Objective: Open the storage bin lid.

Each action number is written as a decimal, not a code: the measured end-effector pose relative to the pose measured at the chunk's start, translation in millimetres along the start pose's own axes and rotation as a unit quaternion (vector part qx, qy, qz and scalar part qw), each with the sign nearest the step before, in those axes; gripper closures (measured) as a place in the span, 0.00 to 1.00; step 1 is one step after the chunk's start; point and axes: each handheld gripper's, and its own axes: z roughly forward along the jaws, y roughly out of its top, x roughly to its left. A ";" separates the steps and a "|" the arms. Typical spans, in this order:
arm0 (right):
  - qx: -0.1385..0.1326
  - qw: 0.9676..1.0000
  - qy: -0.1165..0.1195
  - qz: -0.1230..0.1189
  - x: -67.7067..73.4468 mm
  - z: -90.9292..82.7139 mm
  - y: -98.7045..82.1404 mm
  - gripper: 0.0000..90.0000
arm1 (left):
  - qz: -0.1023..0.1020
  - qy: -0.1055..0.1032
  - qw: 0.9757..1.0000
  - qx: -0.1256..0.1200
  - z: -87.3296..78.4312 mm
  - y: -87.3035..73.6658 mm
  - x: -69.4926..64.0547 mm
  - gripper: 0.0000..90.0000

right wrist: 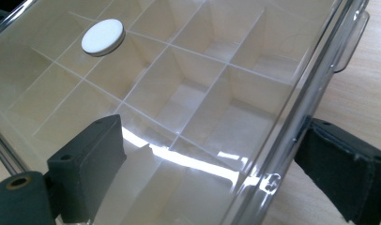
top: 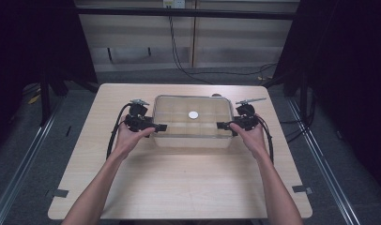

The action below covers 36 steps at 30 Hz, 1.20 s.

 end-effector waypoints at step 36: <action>-0.069 0.996 -0.048 0.008 6.1 -3.0 0.1 0.23 | -0.001 0.005 0.999 -0.045 -8.8 -3.5 2.0 0.39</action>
